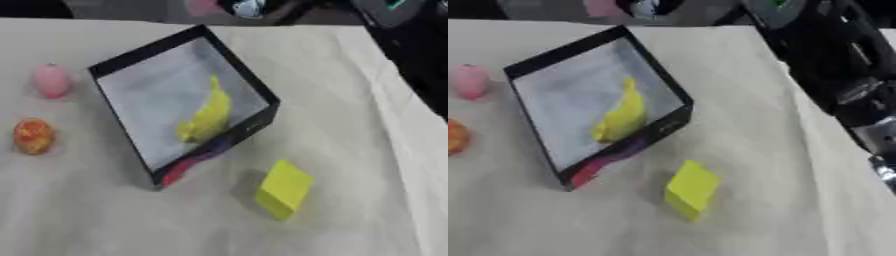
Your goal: Pick up objects on the table and place them in the box.
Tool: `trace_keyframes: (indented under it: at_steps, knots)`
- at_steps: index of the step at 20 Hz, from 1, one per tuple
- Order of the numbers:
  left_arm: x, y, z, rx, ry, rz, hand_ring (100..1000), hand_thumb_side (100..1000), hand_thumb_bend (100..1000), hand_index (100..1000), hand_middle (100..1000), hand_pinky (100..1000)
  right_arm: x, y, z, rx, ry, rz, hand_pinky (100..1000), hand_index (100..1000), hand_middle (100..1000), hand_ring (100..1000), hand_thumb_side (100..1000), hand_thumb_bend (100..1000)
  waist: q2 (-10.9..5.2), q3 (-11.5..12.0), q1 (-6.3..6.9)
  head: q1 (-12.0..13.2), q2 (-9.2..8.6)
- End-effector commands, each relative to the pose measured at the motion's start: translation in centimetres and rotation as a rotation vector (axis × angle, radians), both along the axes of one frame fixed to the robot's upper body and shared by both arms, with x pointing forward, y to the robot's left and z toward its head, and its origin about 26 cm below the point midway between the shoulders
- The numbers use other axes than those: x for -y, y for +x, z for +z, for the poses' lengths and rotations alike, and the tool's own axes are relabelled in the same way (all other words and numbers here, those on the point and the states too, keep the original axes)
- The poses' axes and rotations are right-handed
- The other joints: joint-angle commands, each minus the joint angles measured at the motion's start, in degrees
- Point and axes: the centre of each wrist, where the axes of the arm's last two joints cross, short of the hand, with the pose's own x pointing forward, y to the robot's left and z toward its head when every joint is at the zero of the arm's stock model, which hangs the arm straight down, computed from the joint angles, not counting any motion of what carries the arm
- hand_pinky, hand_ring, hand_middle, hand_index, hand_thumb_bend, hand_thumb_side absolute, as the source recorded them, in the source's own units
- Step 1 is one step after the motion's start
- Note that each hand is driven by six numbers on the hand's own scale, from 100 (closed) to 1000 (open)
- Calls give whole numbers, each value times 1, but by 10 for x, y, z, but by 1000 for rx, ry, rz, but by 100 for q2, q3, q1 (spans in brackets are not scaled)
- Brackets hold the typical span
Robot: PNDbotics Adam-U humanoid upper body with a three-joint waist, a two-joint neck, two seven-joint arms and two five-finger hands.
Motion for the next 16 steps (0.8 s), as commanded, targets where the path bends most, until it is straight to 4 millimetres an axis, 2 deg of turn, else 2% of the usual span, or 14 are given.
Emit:
trace_keyframes:
  at_steps: [1,6,9,12,13,16]
  knots:
    - [0,2,10,24,31,-23,926,985,309,960,960,865,-19,0,2,23,-42,43,710,536,342,399,200,100,-141,54,-63,-90,-103]
    - [6,4,12,19,44,-63,926,990,305,960,960,865,-41,8,-23,3,-114,66,712,531,340,412,224,100,-79,166,-91,-149,-168]
    - [7,5,11,9,56,-78,926,997,304,960,960,865,-46,12,-34,7,-176,69,706,530,351,436,302,127,-46,206,-144,-139,-176]
    - [7,5,9,-6,71,-83,927,1000,303,960,961,865,-47,15,-40,12,-249,62,715,537,364,478,334,141,-28,209,-195,-111,-168]
    - [7,5,8,-8,75,-82,927,1000,302,960,961,865,-48,16,-43,10,-272,58,739,548,376,546,366,165,-20,210,-212,-100,-166]
    - [6,5,9,-11,85,-81,927,1000,302,960,961,865,-50,17,-46,24,-345,52,754,560,391,590,393,190,0,217,-256,-78,-169]
